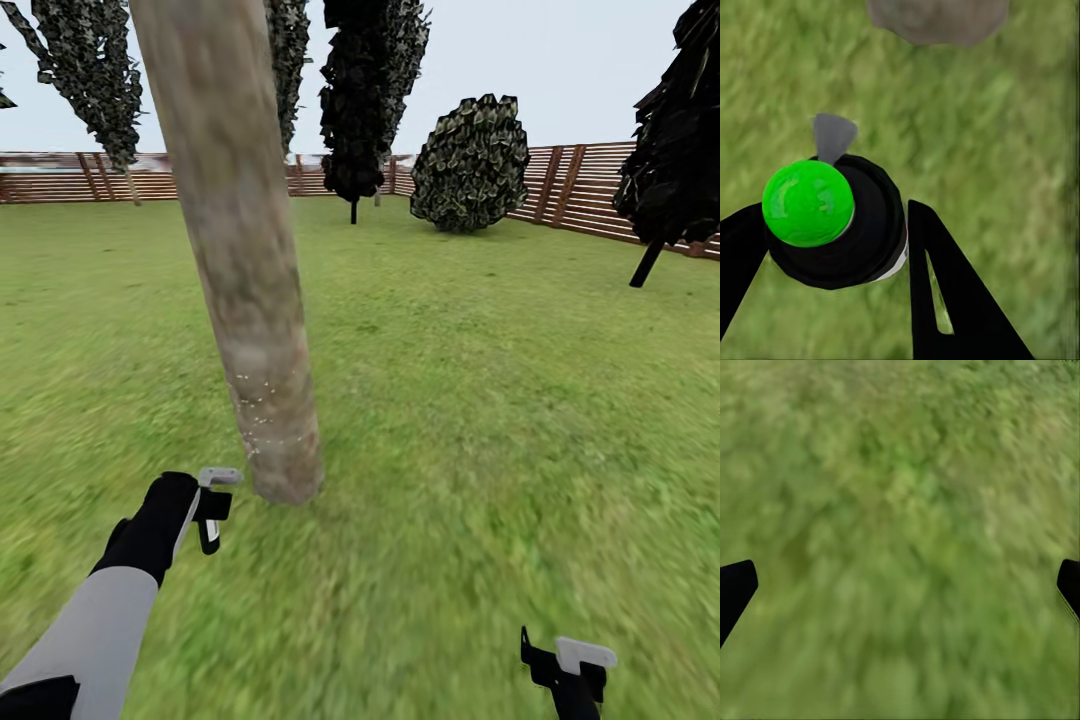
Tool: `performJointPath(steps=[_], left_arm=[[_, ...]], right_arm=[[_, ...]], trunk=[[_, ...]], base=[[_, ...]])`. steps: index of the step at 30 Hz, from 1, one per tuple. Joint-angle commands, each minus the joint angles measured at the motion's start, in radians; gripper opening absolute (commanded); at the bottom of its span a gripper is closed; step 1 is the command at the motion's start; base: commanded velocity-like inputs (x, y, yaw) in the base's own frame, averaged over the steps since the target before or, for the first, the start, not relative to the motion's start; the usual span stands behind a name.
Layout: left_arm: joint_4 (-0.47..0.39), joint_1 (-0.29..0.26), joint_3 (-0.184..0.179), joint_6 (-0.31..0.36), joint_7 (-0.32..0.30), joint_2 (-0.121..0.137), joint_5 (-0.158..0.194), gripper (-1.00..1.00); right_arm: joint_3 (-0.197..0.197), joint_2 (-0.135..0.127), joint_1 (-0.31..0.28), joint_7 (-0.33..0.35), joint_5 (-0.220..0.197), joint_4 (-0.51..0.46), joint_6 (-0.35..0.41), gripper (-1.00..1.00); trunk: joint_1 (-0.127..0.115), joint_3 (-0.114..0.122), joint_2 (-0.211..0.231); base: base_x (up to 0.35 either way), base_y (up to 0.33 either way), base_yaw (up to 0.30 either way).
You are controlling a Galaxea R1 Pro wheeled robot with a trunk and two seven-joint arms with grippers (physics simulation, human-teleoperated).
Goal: In the garden, pick up the pesticide atomizer on the floor and spray pesticide onto both trees until each tree trunk is fully covered.
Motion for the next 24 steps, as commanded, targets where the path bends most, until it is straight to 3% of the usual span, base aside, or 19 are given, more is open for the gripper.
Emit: performJointPath(steps=[1,9,15,24], left_arm=[[0.0,0.0,0.0,0.0,0.001,-0.001,-0.001,-1.0],[0.001,0.003,0.001,0.002,0.001,0.004,-0.005,-1.0],[0.0,0.027,0.023,-0.002,0.001,0.052,-0.003,-1.0],[0.0,0.043,0.026,-0.071,-0.001,0.048,0.004,-1.0]], right_arm=[[0.0,0.0,0.0,0.0,0.0,0.0,0.0,1.0],[0.0,0.0,0.0,0.0,0.0,-0.001,0.0,1.0],[0.0,0.0,0.0,-0.001,0.0,-0.002,-0.001,1.0],[0.001,0.001,0.0,0.0,0.0,-0.002,0.0,1.0]], trunk=[[0.0,0.0,0.0],[0.0,0.0,0.0],[0.0,0.0,0.0],[0.0,0.0,0.0]], base=[[0.154,-0.237,0.0],[0.028,-0.269,0.0],[0.0,-0.276,0.009],[0.071,-0.276,0.239]])
